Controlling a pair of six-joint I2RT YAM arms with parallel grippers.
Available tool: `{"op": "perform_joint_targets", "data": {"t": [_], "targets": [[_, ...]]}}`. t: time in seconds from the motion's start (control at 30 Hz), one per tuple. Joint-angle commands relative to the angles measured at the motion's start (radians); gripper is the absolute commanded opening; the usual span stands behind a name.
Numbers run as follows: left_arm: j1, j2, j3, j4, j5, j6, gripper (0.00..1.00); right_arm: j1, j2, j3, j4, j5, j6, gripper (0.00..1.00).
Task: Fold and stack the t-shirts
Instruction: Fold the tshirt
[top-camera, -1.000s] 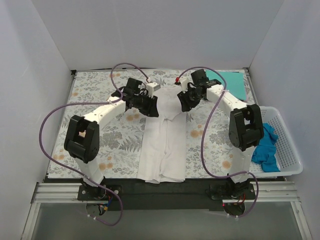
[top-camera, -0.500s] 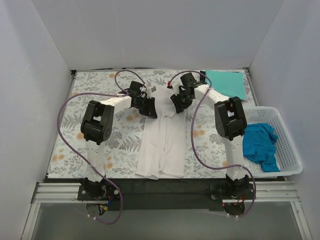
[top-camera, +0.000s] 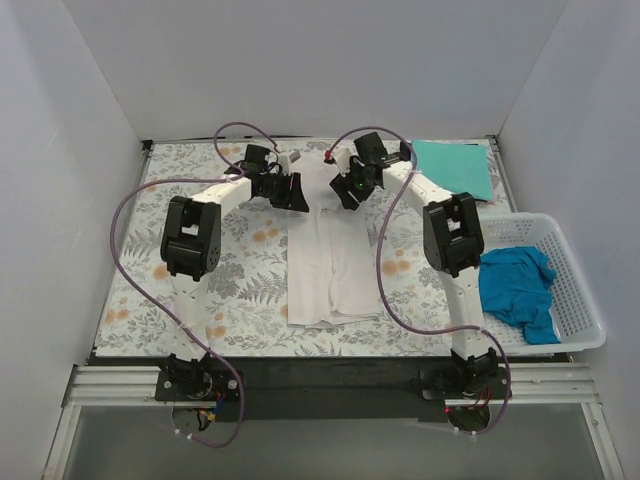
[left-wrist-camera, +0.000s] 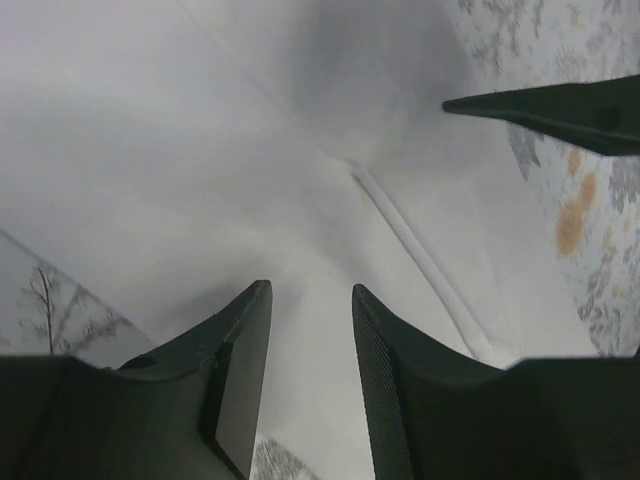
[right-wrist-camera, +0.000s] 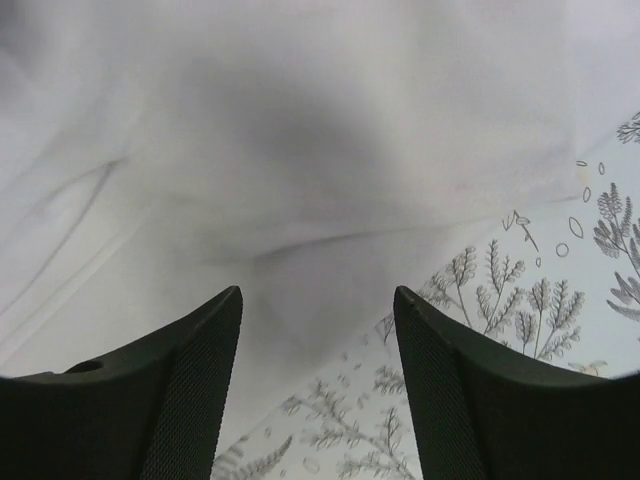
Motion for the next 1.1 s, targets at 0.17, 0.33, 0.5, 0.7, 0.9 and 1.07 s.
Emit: {"op": "perform_joint_targets", "data": {"t": [0.17,0.33,0.5,0.7,0.9,1.07], "targets": [[0.007,-0.61,-0.427,-0.075,0.182,0.482,0.47,0.014,-0.641,-0.412,-0.094,-0.23,-0.247,0.71],[-0.017,-0.961,-0.751,-0.148,0.188,0.797,0.52,0.084,-0.978,-0.857,-0.099,-0.257,-0.469,0.71],[-0.149,-1.115,-1.008,-0.159,0.076,0.949,0.52,0.183,-1.143,-1.097,-0.084,-0.229,-0.586,0.72],[-0.344,-1.179,-1.176,0.025,-0.089,0.903,0.52,0.304,-1.163,-1.27,-0.007,-0.188,-0.58,0.72],[-0.404,-1.106,-1.187,0.111,-0.13,0.883,0.52,0.342,-1.132,-1.347,0.066,-0.154,-0.602,0.68],[-0.445,-1.048,-1.201,0.148,-0.139,0.889,0.51,0.364,-1.095,-1.401,0.122,-0.126,-0.591,0.65]]}}
